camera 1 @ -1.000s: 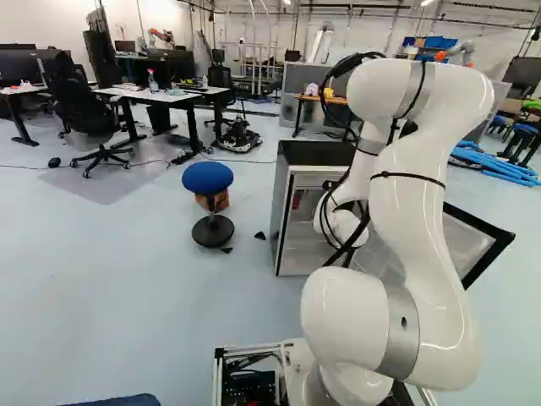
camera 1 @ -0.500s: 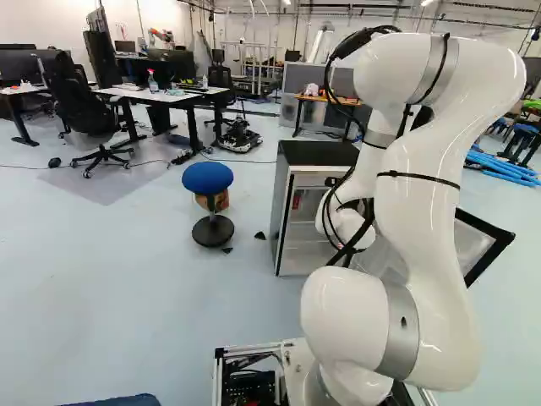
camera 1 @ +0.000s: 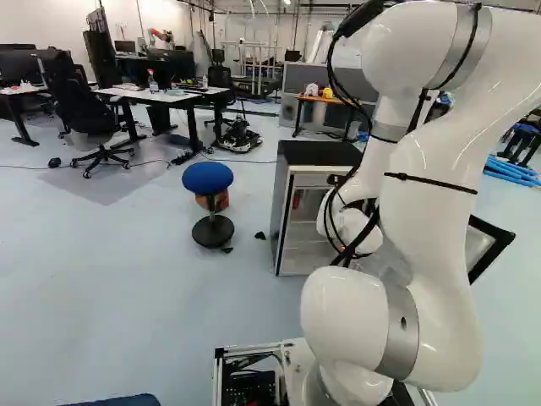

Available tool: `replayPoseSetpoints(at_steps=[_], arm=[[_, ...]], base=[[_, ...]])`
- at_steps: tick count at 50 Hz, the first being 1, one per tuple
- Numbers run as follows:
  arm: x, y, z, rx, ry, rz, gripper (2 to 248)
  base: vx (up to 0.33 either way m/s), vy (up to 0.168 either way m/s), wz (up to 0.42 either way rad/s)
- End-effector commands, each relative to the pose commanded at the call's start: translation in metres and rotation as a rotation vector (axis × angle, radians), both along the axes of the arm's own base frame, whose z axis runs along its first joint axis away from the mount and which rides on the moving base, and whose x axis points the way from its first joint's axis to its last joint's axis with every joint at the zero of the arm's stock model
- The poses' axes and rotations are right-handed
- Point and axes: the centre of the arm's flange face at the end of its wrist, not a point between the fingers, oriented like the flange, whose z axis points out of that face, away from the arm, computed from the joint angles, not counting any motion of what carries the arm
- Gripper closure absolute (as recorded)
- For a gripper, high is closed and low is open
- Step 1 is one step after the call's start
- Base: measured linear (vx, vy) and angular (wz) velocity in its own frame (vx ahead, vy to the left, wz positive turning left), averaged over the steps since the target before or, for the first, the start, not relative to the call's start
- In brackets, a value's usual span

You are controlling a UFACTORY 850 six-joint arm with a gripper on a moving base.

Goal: Grab a drink from the fridge

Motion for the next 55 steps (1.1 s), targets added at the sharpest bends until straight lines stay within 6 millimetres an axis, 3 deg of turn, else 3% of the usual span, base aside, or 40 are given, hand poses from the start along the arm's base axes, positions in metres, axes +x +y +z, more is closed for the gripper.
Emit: replayPoseSetpoints(at_steps=[55], arm=[[-0.006,0.004,0.05,-0.039,-0.062,0.003,156]], base=[[0.0,0.0,0.0]])
